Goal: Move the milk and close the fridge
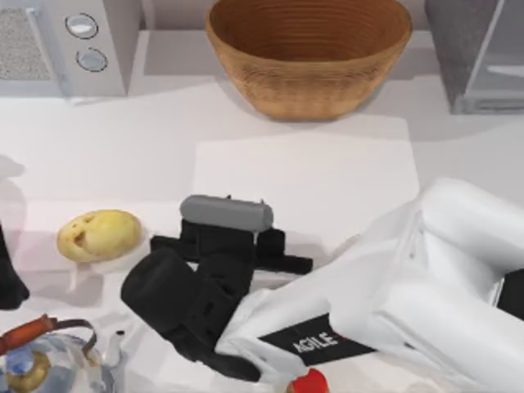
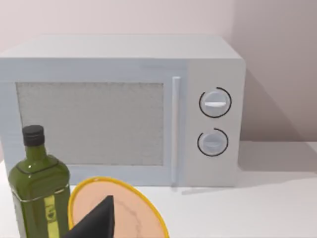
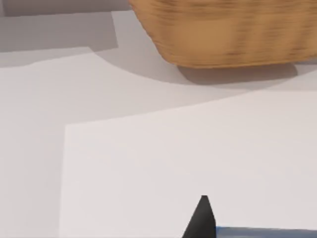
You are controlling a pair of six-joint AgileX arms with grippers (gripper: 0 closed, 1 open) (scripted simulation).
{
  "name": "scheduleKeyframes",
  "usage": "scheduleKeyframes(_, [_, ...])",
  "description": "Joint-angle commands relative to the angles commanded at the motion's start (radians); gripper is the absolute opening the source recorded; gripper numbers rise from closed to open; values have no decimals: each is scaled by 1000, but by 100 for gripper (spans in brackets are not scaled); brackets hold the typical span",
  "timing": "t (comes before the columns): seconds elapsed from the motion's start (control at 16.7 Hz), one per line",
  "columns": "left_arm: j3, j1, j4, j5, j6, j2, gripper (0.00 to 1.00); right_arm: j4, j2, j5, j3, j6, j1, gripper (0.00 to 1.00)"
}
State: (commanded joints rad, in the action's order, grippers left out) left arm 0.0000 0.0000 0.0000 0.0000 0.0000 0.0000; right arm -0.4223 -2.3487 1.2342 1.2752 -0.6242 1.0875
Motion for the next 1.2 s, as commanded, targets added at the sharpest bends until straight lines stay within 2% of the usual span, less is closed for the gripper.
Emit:
scheduleKeyframes(0.9, [0, 0, 0, 0, 0, 0, 100, 88, 79, -3, 9, -2, 3, 0])
scheduleKeyframes(1.02, [0, 0, 0, 0, 0, 0, 100, 55, 108, -34, -9, 13, -27, 0])
scheduleKeyframes(1.2, [0, 0, 0, 0, 0, 0, 100, -63, 201, -146, -92, 69, -137, 0])
